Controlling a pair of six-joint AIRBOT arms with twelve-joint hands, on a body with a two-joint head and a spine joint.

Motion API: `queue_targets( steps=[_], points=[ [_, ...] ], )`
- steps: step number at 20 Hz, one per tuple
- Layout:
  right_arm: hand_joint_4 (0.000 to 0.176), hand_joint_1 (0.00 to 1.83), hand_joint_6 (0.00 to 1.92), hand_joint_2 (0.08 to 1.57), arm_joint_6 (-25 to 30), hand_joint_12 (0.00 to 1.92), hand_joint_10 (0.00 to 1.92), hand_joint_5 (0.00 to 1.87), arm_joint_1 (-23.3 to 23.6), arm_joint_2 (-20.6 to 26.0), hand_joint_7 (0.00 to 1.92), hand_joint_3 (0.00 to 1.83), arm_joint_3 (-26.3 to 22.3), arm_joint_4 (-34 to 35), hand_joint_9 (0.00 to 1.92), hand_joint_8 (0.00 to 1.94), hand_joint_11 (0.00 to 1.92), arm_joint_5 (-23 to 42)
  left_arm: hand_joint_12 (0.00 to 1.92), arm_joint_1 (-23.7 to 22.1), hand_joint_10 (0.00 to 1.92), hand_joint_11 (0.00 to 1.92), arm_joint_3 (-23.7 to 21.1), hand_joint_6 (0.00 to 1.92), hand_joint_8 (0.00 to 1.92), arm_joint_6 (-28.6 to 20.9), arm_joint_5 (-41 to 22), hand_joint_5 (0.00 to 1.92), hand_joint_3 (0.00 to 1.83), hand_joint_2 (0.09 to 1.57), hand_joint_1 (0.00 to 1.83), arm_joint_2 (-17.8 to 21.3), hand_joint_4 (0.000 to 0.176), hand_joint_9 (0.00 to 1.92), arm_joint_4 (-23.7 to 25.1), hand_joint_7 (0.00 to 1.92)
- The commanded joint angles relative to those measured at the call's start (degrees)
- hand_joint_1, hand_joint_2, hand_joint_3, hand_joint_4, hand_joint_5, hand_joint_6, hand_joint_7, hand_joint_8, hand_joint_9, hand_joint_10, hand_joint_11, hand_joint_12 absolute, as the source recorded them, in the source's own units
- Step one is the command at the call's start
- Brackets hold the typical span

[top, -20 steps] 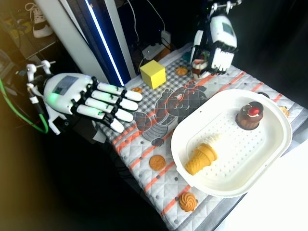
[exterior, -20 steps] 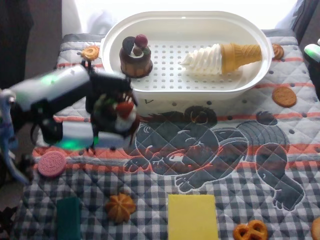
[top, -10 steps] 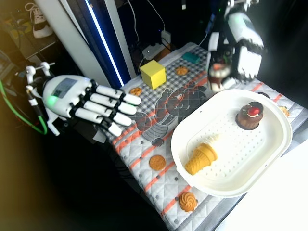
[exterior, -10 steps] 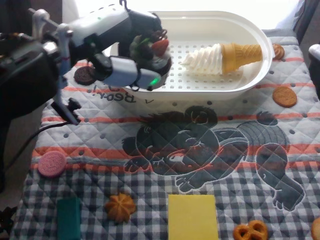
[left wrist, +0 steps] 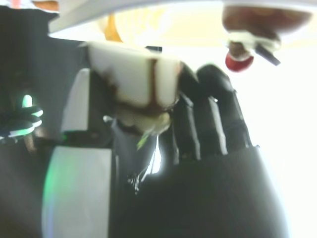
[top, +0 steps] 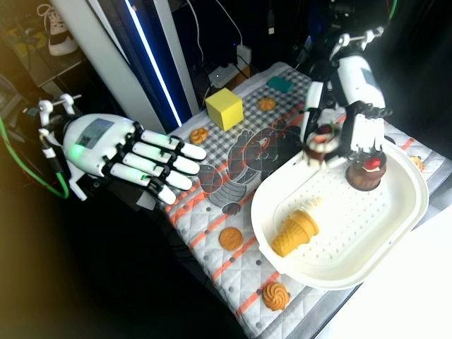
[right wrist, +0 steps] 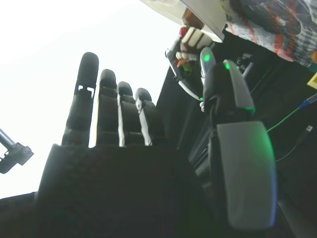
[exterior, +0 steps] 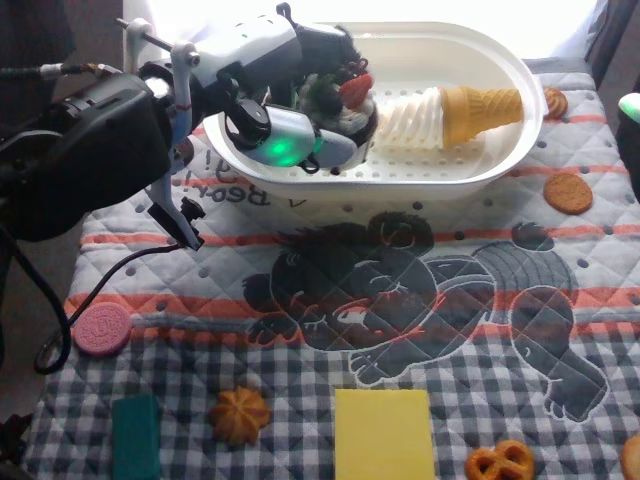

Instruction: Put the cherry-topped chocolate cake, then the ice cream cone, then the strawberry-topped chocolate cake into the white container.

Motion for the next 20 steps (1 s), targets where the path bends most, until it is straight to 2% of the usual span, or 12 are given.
queue_targets(
  steps=[1, 2, 4, 6, 9, 11, 12, 13, 14, 15, 16, 20],
  points=[
    [0.000, 0.76, 0.00, 1.21, 0.1, 1.12, 0.06, 0.00, 0.2, 0.2, 0.03, 0.00, 0.2, -0.4, 0.12, 0.00, 0.00, 7.0, 1.92, -0.4, 1.39, 0.03, 0.1, 0.48, 0.89, -0.5, -6.8, 0.12, 0.00, 1.09, 0.97, 0.2, 0.104, 0.03, 0.3, 0.11],
    [0.000, 0.76, 0.00, 1.21, 0.1, 1.12, 0.06, 0.00, 0.2, 0.2, 0.03, 0.00, 0.2, -0.3, 0.12, 0.00, 0.00, 7.1, 1.92, -0.3, 1.26, 0.01, 0.1, 0.42, 0.73, -0.5, -6.9, 0.05, 0.00, 1.08, 0.93, 0.2, 0.128, 0.01, 0.3, 0.05],
    [0.000, 0.76, 0.00, 1.21, 0.1, 1.12, 0.06, 0.00, 0.1, 0.1, 0.03, 0.00, 0.2, -0.2, 0.11, 0.00, 0.00, 7.1, 1.86, 0.0, 1.02, 0.00, -0.3, 0.34, 0.50, -0.5, -7.4, 0.00, 0.00, 1.04, 0.85, 0.5, 0.149, 0.00, 0.3, 0.05],
    [0.000, 0.75, 0.00, 1.21, 0.1, 1.12, 0.06, 0.00, 0.1, 0.1, 0.02, 0.00, 0.2, -0.2, 0.10, 0.00, 0.00, 7.1, 1.85, 0.3, 0.99, 0.00, -0.8, 0.31, 0.46, -0.5, -8.0, 0.00, 0.00, 0.98, 0.81, 0.9, 0.173, 0.00, 0.4, 0.04],
    [0.000, 0.75, 0.00, 1.22, 0.1, 1.08, 0.06, 0.00, 0.1, 0.1, 0.00, 0.01, 0.2, -0.2, 0.09, 0.00, 0.00, 7.1, 1.91, 0.9, 0.98, 0.00, -2.7, 0.26, 0.30, -0.5, -10.5, 0.00, 0.00, 0.98, 0.82, 2.5, 0.169, 0.00, 0.7, 0.00],
    [0.000, 0.72, 0.00, 1.21, 0.6, 1.07, 0.07, 0.00, 0.1, 0.1, 0.01, 0.00, 0.1, -0.2, 0.09, 0.00, 0.00, 7.2, 1.65, 1.6, 0.58, 0.00, -6.0, 0.19, 0.06, -0.5, -14.3, 0.00, 0.00, 1.01, 0.78, 5.3, 0.141, 0.00, 2.0, 0.00],
    [0.000, 0.70, 0.00, 1.20, 0.6, 1.06, 0.07, 0.00, 0.1, 0.1, 0.02, 0.00, 0.0, -0.2, 0.10, 0.00, 0.00, 7.3, 1.43, 2.0, 0.34, 0.00, -7.6, 0.13, 0.01, -0.6, -16.4, 0.00, 0.00, 0.99, 0.77, 6.7, 0.139, 0.00, 2.8, 0.00],
    [0.000, 0.70, 0.00, 1.20, 0.6, 1.04, 0.08, 0.00, 0.0, 0.1, 0.02, 0.00, -0.1, -0.3, 0.10, 0.00, 0.00, 7.4, 1.19, 2.4, 0.18, 0.00, -9.0, 0.03, 0.00, -0.9, -18.2, 0.00, 0.00, 1.00, 0.75, 7.9, 0.150, 0.00, 3.6, 0.00],
    [0.000, 0.72, 0.00, 1.20, 0.6, 1.02, 0.08, 0.00, 0.0, 0.2, 0.00, 0.00, -0.2, -0.3, 0.09, 0.00, 0.00, 7.5, 1.14, 3.0, 0.14, 0.00, -10.2, 0.00, 0.00, -2.2, -20.1, 0.00, 0.01, 1.03, 0.77, 9.1, 0.171, 0.00, 5.0, 0.00],
    [0.000, 0.73, 0.00, 1.20, 0.6, 1.02, 0.08, 0.00, 0.0, 0.3, 0.00, 0.00, -0.4, -0.4, 0.09, 0.00, 0.00, 7.7, 1.04, 3.7, 0.14, 0.00, -11.5, 0.00, 0.00, -5.0, -22.3, 0.00, 0.01, 1.05, 0.79, 10.8, 0.158, 0.00, 7.0, 0.00],
    [0.000, 0.72, 0.00, 1.20, 0.6, 0.99, 0.08, 0.00, 0.0, 0.6, 0.00, 0.00, -0.5, -0.5, 0.08, 0.00, 0.00, 8.0, 0.93, 4.7, 0.18, 0.00, -12.6, 0.00, 0.00, -8.4, -24.9, 0.00, 0.01, 1.05, 0.71, 12.3, 0.172, 0.00, 8.9, 0.00],
    [0.002, 0.70, 0.00, 1.17, 0.6, 1.04, 0.10, 0.00, -0.1, 1.1, 0.01, 0.00, -0.9, -0.9, 0.10, 0.00, 0.00, 9.2, 0.99, 10.6, 0.10, 0.00, -18.0, 0.00, 0.00, -12.7, -37.3, 0.00, 0.00, 1.01, 0.72, 18.6, 0.176, 0.00, 10.8, 0.00]
  ],
)
